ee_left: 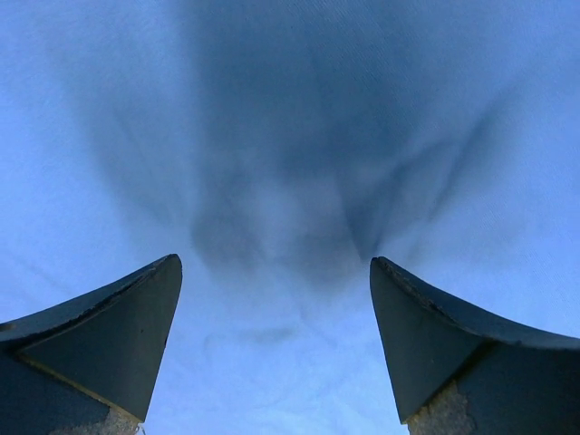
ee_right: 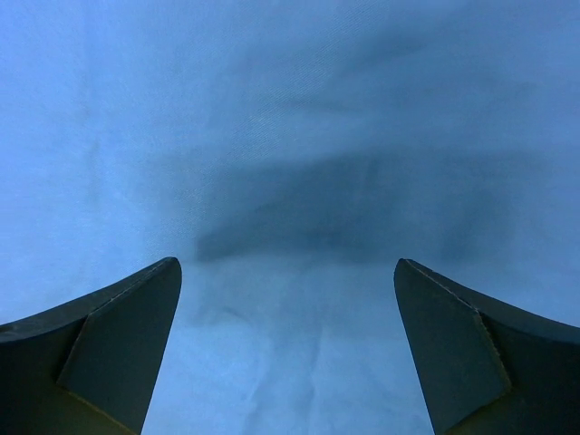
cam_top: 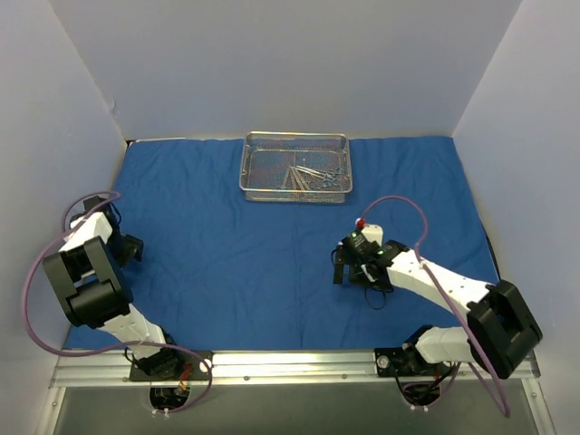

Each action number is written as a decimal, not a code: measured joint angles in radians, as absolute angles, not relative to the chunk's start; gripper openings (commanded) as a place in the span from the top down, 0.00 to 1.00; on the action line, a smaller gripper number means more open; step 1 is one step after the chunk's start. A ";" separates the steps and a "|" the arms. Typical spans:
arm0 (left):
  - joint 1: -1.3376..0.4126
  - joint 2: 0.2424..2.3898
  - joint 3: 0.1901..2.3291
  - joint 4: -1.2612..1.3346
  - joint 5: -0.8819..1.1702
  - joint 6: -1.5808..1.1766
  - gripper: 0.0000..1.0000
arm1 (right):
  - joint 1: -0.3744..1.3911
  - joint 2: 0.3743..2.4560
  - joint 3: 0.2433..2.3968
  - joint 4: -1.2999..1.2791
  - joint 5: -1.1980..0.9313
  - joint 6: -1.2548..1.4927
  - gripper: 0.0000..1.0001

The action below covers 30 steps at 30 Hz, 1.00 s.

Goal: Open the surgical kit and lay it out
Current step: Smooth out the surgical kit at the center of the board.

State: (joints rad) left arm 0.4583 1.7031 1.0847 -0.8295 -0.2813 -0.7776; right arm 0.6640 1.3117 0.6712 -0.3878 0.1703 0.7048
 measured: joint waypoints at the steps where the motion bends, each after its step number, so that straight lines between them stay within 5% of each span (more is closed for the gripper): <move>1: 0.453 1.684 1.085 -0.836 -0.281 -0.777 0.06 | 0.654 1.290 0.674 -0.397 0.178 0.706 0.01; 13: -0.112 1.384 1.081 -0.818 -0.305 -0.783 0.06 | 0.174 1.232 0.792 -0.335 0.246 0.658 0.01; 30: -0.116 1.418 0.959 -0.757 -0.273 -0.802 0.06 | -0.332 1.318 0.579 -0.142 0.173 0.665 0.01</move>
